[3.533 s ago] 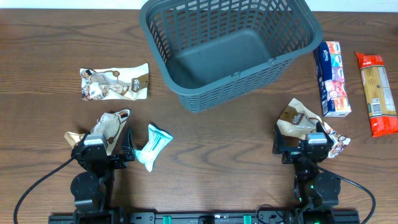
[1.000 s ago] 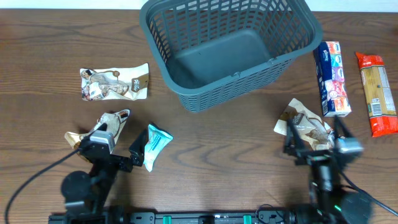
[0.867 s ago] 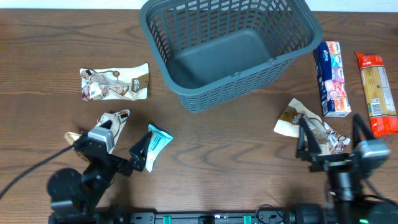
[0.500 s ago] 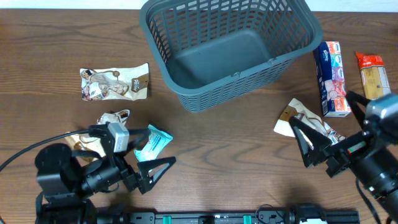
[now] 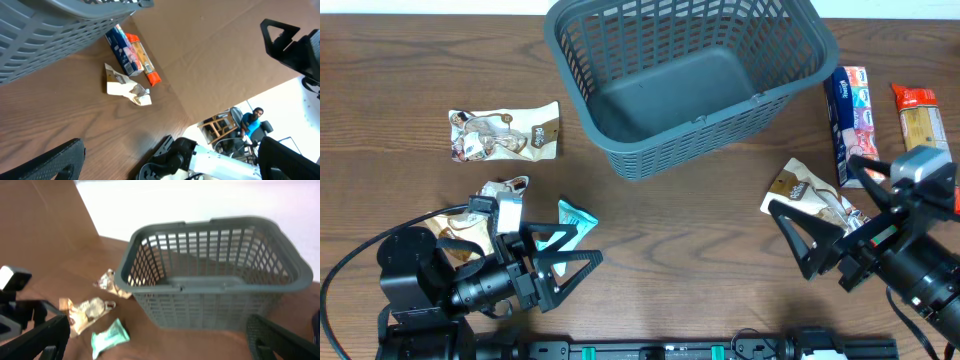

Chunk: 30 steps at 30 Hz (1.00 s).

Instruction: Pack container

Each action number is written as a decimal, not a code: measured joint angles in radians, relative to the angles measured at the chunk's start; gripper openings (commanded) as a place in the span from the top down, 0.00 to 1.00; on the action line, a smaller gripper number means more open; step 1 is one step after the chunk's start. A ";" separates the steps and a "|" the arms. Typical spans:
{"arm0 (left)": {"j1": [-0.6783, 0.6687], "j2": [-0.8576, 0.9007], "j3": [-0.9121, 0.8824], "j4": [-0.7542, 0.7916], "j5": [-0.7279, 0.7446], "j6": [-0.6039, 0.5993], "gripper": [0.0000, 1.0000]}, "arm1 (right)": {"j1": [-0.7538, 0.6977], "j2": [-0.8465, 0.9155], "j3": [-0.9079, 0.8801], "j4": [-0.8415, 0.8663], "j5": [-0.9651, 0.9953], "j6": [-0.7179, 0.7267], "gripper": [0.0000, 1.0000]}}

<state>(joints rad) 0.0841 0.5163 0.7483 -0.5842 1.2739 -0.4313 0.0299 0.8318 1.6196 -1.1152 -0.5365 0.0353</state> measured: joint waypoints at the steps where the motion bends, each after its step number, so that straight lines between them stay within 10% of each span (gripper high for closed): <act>1: 0.000 0.000 0.000 0.001 -0.007 -0.010 0.01 | 0.000 0.000 0.000 0.015 -0.001 0.006 0.01; 30: 0.000 0.000 0.000 -0.021 -0.077 -0.227 0.01 | -0.088 0.335 0.232 0.128 0.093 -0.023 0.01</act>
<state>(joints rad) 0.0841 0.5163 0.7483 -0.6048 1.1969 -0.6586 -0.0582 1.1667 1.8519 -0.9874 -0.4435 0.0124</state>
